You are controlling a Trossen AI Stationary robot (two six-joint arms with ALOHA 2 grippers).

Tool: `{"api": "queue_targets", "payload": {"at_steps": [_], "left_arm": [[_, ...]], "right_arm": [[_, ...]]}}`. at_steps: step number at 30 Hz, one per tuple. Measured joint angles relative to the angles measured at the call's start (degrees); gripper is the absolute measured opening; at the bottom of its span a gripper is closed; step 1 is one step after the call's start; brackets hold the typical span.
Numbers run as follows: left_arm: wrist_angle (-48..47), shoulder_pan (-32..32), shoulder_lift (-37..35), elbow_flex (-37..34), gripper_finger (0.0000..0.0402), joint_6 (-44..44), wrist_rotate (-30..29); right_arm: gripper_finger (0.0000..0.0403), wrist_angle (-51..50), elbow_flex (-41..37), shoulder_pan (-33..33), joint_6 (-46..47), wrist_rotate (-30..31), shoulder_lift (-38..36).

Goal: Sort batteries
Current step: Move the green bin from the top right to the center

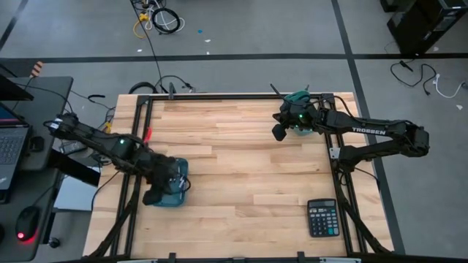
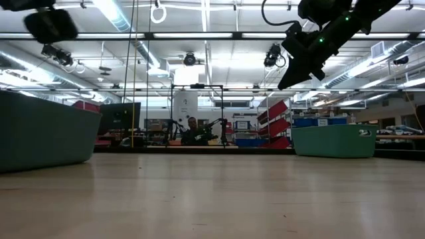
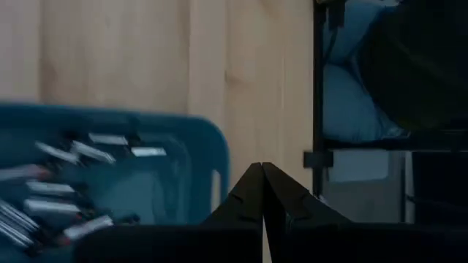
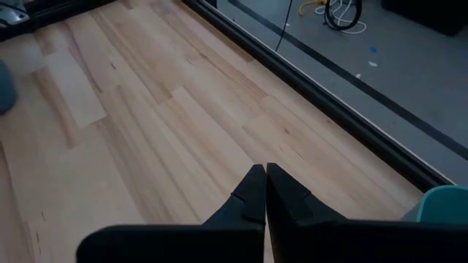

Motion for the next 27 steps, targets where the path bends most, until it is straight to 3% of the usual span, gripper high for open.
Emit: {"api": "queue_targets", "payload": {"at_steps": [5,12,18,27], "left_arm": [[2.7,-11.1,3.0,-0.1,0.0,-5.8,-5.3],[3.7,-20.5,14.5,-0.1,0.0,-9.8,-12.0],[0.9,-24.3,21.0,-0.2,0.0,-10.0,-18.4],[-1.3,-25.2,21.2,4.3,0.0,-6.8,-26.6]], "right_arm": [[0.0,-1.2,0.0,0.0,-1.2,0.0,0.0],[0.0001,-1.5,0.0,0.0,-1.5,0.0,0.6],[0.0,-1.4,0.0,0.0,0.1,0.0,0.6],[0.0,0.4,0.0,6.3,4.7,-4.1,5.2]]}}
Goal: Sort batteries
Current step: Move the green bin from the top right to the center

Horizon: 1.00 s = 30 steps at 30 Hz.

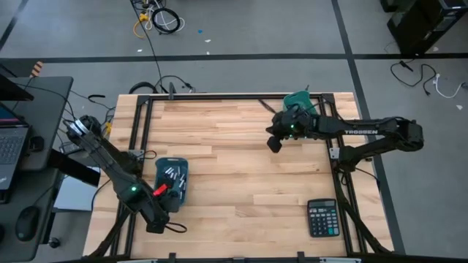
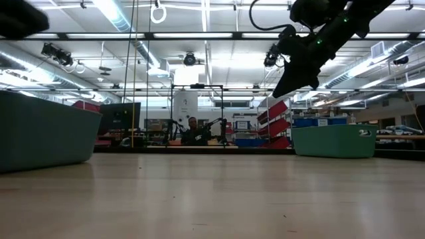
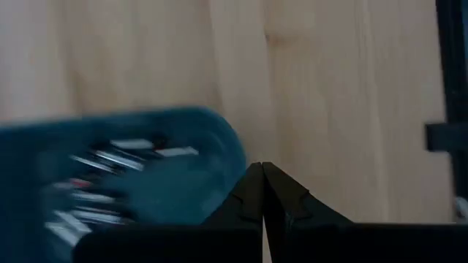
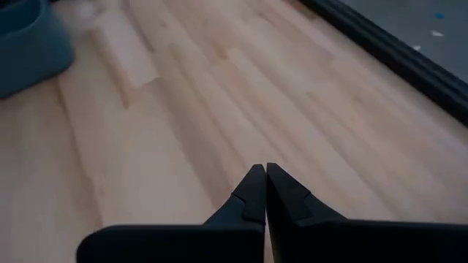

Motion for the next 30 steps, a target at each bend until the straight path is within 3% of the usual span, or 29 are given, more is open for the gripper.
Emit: {"api": "queue_targets", "payload": {"at_steps": [7,12,17,21,30], "left_arm": [[-12.9,0.3,-0.1,6.2,0.0,3.3,-18.0],[-17.9,2.1,-0.1,5.2,0.0,3.1,-21.2],[-17.5,3.3,-0.1,3.7,0.0,3.1,-24.4],[-17.3,3.4,-0.1,3.7,0.0,3.0,-27.9],[-16.6,3.4,-0.1,3.8,0.0,1.1,-28.5]], "right_arm": [[0.0,-3.2,0.0,0.9,3.5,13.9,-0.5],[0.0,-18.2,3.4,-6.2,8.9,22.0,-2.3],[0.0,-26.3,3.8,-16.5,10.8,18.1,-1.6],[0.0,-26.7,3.7,-21.6,9.5,12.7,-0.4],[0.0,-26.9,3.7,-23.4,7.0,10.1,5.3]]}}
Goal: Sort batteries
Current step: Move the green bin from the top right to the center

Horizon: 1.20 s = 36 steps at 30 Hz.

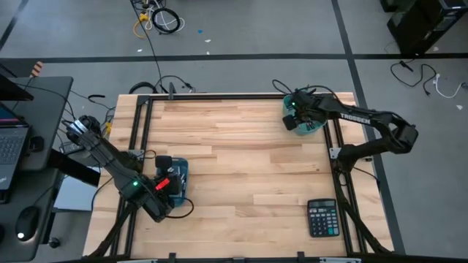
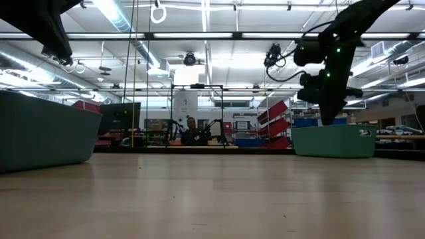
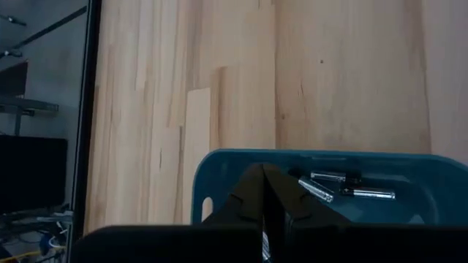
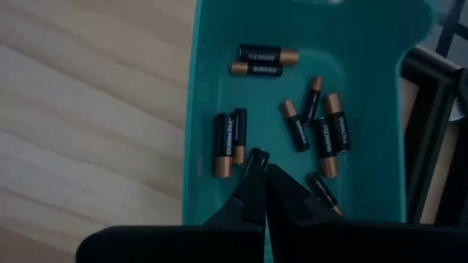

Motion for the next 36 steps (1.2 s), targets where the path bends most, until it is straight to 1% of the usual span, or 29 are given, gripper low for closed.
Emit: {"api": "queue_targets", "payload": {"at_steps": [3,8,11,15,22,27,32,36], "left_arm": [[0.8,0.0,0.0,0.0,0.0,0.0,0.0],[0.8,0.0,0.0,0.0,0.0,0.0,0.0],[0.8,0.0,0.0,0.0,0.0,0.0,0.0],[0.8,0.0,0.0,0.0,0.0,0.0,-0.1],[0.7,0.0,0.0,0.0,0.0,0.3,-3.4],[0.7,0.0,0.0,0.0,0.0,0.3,-3.7],[0.6,0.0,0.0,0.0,0.0,0.4,-3.9],[0.7,0.0,0.0,0.0,0.0,0.4,-4.3]], "right_arm": [[0.0,0.1,0.0,0.0,-0.1,-0.2,2.8],[0.0,0.4,0.0,0.4,-0.8,-4.5,6.7],[0.0,0.8,0.0,1.2,-1.2,-5.0,8.0],[0.0,1.7,0.0,2.2,-1.2,-7.0,8.4],[0.0,3.7,0.0,4.8,-1.0,-10.5,8.3],[0.0,4.8,0.0,7.3,-0.2,-13.6,8.3],[0.0,4.9,0.0,11.1,1.0,-14.2,8.3],[0.0,6.1,0.0,15.1,2.4,-16.9,8.3]]}}
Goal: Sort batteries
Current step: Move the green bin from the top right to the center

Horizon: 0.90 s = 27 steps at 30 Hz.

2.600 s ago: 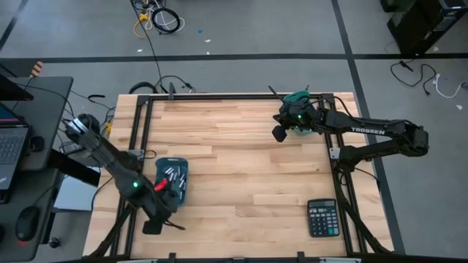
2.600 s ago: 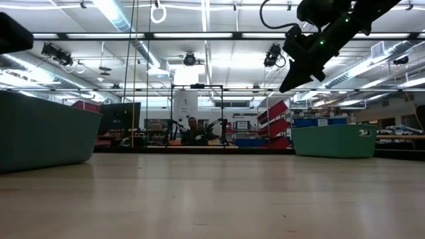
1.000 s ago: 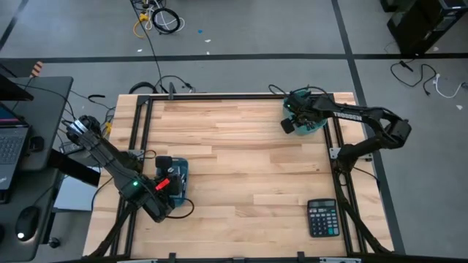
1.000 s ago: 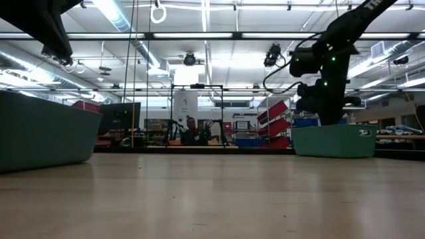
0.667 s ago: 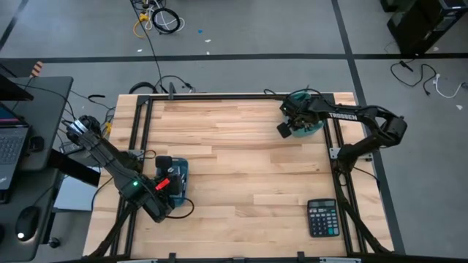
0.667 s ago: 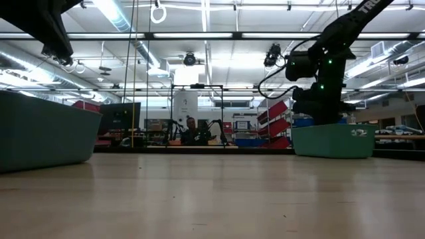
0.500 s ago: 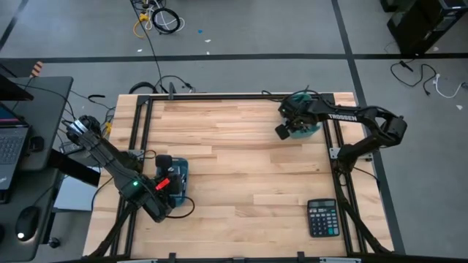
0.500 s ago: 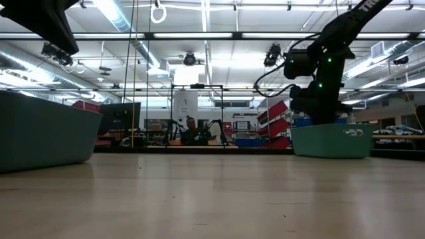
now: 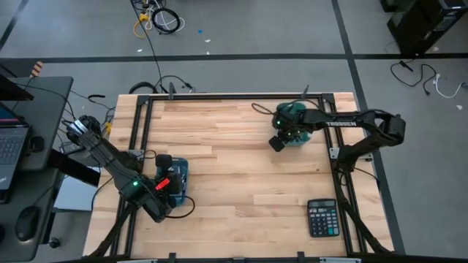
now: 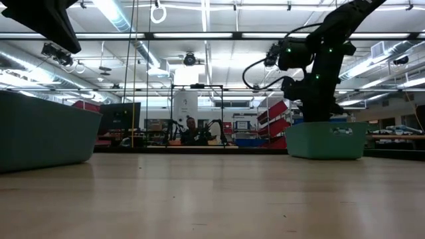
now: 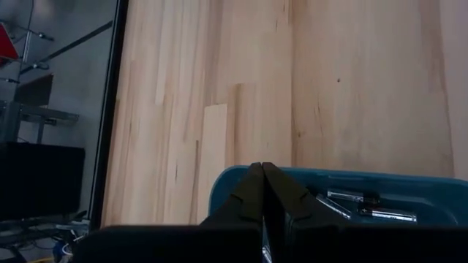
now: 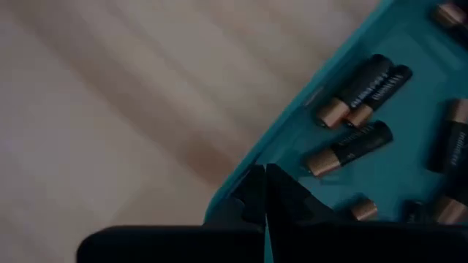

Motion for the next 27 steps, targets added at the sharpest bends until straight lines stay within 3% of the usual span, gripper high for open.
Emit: {"api": "queue_targets", "payload": {"at_steps": [22,27], "left_arm": [[0.1,0.0,0.0,0.0,0.0,1.5,-3.4],[0.1,0.0,0.0,0.0,0.0,1.6,-5.2]], "right_arm": [[0.0,8.4,0.0,28.3,18.6,-3.2,0.0],[0.0,7.4,1.6,30.2,19.7,1.0,-2.2]]}}
